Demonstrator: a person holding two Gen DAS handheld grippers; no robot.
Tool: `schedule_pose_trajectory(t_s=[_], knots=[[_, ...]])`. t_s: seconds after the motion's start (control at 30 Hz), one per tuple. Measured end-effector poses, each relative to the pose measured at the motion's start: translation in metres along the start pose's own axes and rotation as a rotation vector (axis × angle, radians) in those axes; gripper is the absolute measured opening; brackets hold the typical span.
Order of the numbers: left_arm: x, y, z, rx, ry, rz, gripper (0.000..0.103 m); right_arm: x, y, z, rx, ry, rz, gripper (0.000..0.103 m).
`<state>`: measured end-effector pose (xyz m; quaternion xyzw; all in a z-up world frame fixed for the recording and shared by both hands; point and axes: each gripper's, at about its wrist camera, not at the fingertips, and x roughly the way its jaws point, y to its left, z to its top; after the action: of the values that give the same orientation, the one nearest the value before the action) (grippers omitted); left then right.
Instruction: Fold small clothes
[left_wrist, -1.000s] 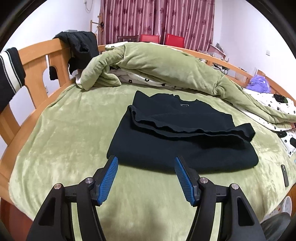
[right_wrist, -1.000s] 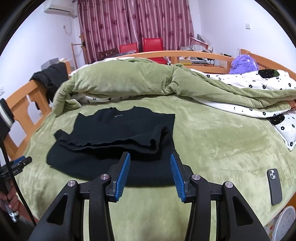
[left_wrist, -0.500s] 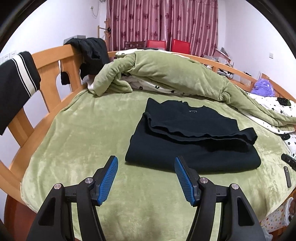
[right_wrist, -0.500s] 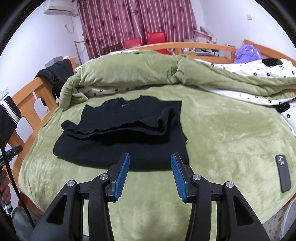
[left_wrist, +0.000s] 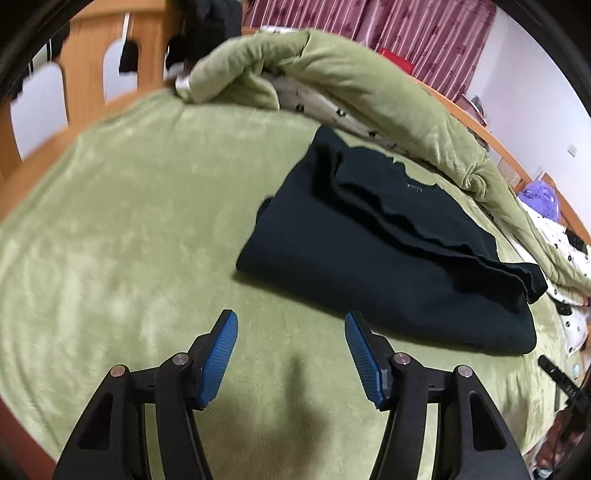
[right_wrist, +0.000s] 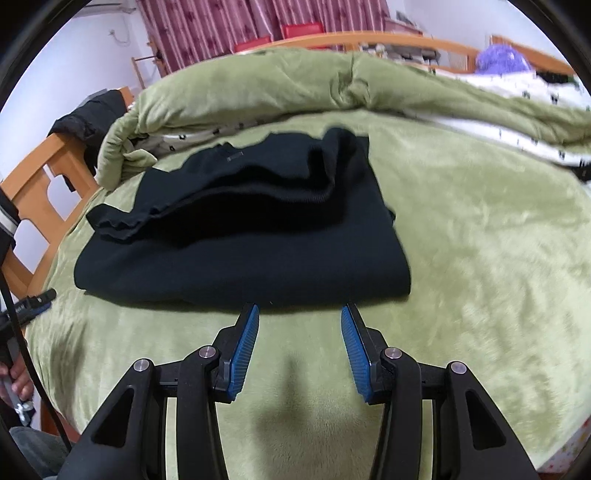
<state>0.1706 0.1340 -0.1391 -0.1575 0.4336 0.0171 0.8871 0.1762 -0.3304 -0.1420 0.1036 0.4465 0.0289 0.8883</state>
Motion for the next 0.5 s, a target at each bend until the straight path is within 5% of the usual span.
schedule_pose_trajectory(t_s=[0.27,0.5], knots=[[0.049,0.015,-0.005,-0.085,0.075,-0.09,0.059,0.038,-0.019,-0.01,0.122,0.034,0.094,0.047],[0.068,0.004,0.005,-0.111,0.05,-0.197,0.071,0.059,-0.031,-0.006,0.24,0.035,0.201,0.048]])
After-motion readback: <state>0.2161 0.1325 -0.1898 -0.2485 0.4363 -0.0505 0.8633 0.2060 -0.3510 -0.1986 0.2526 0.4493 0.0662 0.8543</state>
